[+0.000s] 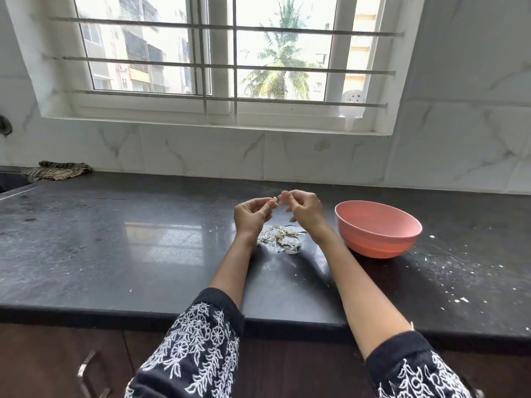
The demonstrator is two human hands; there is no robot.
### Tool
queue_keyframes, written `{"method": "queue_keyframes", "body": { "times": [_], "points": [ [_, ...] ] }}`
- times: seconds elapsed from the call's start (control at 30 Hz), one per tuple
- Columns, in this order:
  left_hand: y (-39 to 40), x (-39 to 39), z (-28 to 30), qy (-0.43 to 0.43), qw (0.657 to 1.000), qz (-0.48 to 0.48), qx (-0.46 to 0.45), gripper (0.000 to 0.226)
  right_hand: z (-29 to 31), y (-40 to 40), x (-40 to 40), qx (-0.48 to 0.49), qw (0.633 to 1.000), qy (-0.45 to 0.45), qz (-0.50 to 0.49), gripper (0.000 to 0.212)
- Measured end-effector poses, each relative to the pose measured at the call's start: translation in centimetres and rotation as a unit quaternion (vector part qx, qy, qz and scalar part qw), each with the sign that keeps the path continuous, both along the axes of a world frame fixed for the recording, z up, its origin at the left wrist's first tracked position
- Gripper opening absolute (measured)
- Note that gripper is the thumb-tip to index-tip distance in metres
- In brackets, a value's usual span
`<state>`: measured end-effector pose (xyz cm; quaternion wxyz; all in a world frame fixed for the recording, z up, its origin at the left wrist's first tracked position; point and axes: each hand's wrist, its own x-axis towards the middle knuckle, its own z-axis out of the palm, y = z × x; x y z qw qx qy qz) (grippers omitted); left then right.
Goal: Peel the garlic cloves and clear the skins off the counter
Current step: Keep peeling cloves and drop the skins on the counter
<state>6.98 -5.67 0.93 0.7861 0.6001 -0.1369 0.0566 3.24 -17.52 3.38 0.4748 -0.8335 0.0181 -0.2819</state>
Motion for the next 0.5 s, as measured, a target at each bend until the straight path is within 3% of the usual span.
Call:
{"method": "queue_keyframes", "body": {
  "times": [0.3,0.5],
  "points": [
    [-0.10,-0.11,-0.14,-0.034,0.998,-0.026,0.055,0.007,-0.16,-0.33,0.23,-0.016,1.000,-0.001,-0.026,0.003],
    [-0.05,-0.14,-0.33,-0.049,0.994,-0.041,0.093,0.007,-0.06,-0.33,0.11,-0.037,0.998,0.036,-0.023,0.017]
  ]
}}
